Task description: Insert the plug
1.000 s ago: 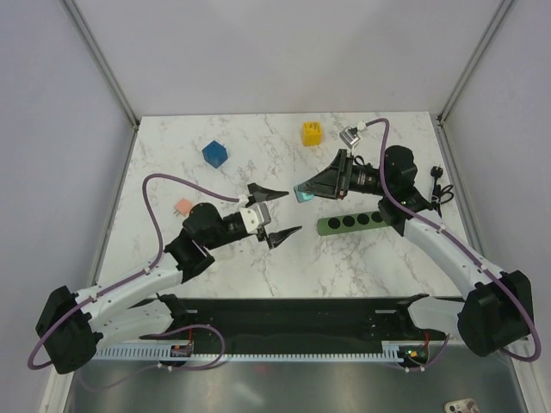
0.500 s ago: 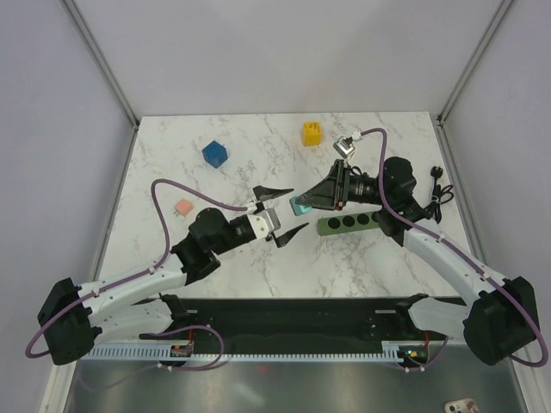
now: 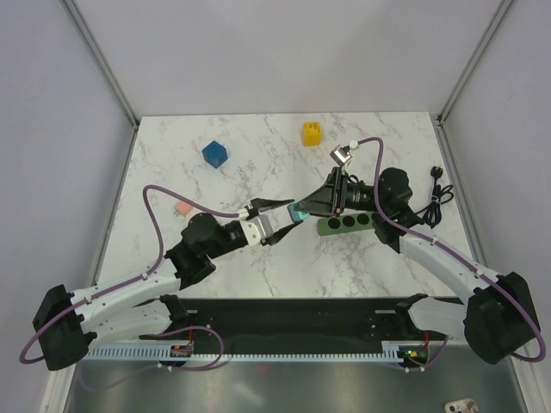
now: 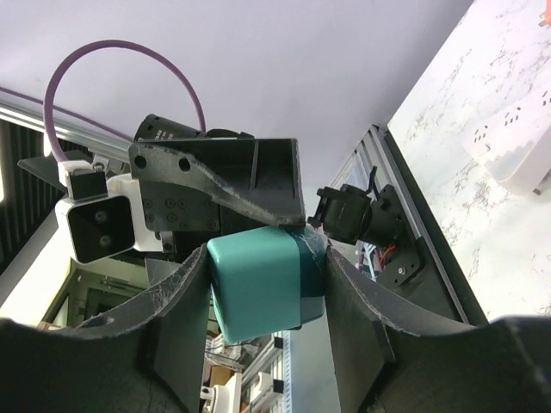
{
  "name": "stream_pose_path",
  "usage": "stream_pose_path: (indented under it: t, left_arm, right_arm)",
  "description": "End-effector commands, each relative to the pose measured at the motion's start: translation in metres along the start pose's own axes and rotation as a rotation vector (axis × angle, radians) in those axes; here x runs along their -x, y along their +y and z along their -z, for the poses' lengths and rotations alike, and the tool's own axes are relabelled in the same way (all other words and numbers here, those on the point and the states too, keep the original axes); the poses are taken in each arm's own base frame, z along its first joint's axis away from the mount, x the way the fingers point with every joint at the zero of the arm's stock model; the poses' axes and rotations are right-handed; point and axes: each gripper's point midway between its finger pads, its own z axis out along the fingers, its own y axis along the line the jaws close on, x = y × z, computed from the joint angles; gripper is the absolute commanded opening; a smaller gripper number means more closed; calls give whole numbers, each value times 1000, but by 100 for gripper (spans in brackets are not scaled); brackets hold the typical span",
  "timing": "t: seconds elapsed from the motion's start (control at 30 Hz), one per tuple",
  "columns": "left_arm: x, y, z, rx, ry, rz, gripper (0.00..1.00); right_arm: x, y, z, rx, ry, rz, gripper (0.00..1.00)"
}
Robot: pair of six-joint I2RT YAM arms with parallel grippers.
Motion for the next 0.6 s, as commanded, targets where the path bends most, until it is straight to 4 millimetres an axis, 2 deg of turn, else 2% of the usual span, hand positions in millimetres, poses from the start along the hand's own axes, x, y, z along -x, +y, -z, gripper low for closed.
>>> stream_pose_path:
  t: [0.0, 0.07, 0.13, 0.17, 0.2, 0.27, 0.3, 0.33, 0.37, 0.4, 0.43, 0.47, 0.5, 0.57]
  left_arm:
    - [6, 0, -2, -1, -28, 1, 57]
    - [2, -3, -3, -11, -21, 8, 55]
    - [1, -3, -4, -13, -18, 9, 47]
    - [-1, -4, -4, -16, -15, 2, 40]
    - [-4, -6, -3, -23, -1, 2, 27]
    - [-3, -7, -3, -37, 5, 4, 15]
    - [-7, -10, -2, -53, 25, 10, 6]
    - [-9, -12, -1, -61, 41, 17, 4]
    - [-4, -10, 0, -58, 41, 22, 2]
    - [-6, -11, 2, -61, 53, 30, 2]
    - [-11, -11, 6, -52, 77, 41, 2]
    - [-16, -13, 10, -47, 92, 61, 2]
    - [-13, -11, 15, -30, 88, 67, 2]
    - [-26, -13, 24, -4, 125, 98, 2]
  right_arm:
    - [3, 14, -2, 64, -1, 59, 31]
    - [3, 13, -3, 70, 4, 58, 32]
    - [2, 13, -3, 77, 7, 59, 34]
    - [1, 12, -2, 79, 9, 64, 37]
    - [0, 10, -2, 75, 10, 62, 43]
    - [-1, 4, -3, 54, 13, 58, 52]
    - [0, 3, -3, 43, 13, 59, 60]
    - [1, 1, -2, 31, 9, 125, 65]
    - [3, -6, -3, -30, 8, 104, 69]
    - [5, -8, -2, -66, 7, 127, 76]
    - [6, -10, 0, -106, 5, 171, 78]
    - [2, -26, 5, -191, 28, 180, 80]
    - [11, -20, 5, -214, 2, 219, 83]
    - [11, -18, 7, -233, 10, 247, 84]
